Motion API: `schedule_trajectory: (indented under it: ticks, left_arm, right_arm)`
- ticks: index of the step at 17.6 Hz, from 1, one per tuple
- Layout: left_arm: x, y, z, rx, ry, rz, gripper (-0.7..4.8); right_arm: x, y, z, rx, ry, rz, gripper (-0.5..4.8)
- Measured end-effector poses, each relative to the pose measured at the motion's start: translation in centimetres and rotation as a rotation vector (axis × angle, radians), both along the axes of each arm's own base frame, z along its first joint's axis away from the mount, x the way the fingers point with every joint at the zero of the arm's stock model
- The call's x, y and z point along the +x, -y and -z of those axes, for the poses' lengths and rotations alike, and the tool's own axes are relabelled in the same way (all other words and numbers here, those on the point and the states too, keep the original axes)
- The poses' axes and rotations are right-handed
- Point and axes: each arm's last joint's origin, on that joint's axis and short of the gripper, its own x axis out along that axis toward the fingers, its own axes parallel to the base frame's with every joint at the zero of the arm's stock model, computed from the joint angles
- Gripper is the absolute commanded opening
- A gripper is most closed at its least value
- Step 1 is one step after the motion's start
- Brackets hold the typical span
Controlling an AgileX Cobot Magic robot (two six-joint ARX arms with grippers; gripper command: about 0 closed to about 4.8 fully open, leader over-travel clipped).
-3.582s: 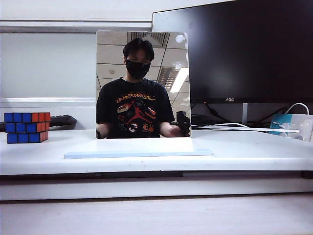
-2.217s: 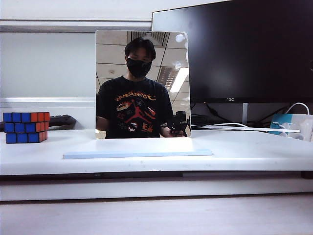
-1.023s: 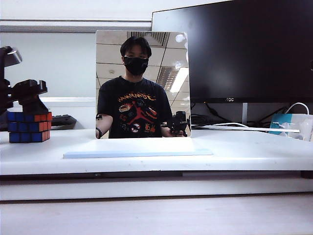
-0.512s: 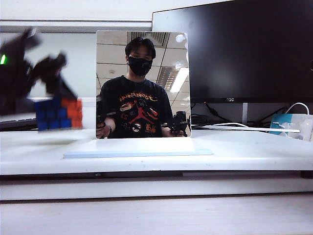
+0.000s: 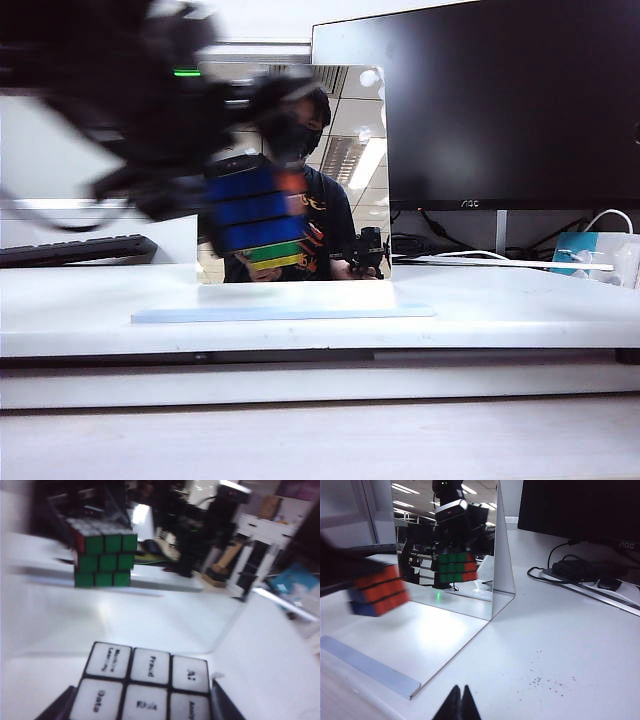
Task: Move the the Rubik's Cube near the mirror.
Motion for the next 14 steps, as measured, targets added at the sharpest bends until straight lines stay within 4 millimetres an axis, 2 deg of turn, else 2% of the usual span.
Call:
schedule_trajectory:
  ticks: [3,11,12,13,14]
  left_arm:
    - [0.6,2.5,-0.1,-0.007,0.004,0.034,-0.06]
    - [0.4,2.5,1.8,0.152,-0.063,-0.028,-0.05]
    - [0.4,2.6,2.3,0.166,-0.072,-0.021,0.10]
    - [0.4,2.6,2.3,0.162,-0.072,-0.013,2.40]
    - [0.4,2.6,2.3,0.161,-0.072,-0.013,2.78]
  right_arm:
    - [0.0,0.0,0.0,0.000,0.000,0.000,-0.01]
    - [0.0,0.0,0.0,0.000,0.000,0.001,-0.01]
    - [0.0,0.0,0.0,0.000,0.000,0.002,-0.01]
    - [0.0,0.0,0.0,0.000,0.000,0.002,-0.01]
    - [0.0,0.0,0.0,0.000,0.000,0.002,-0.01]
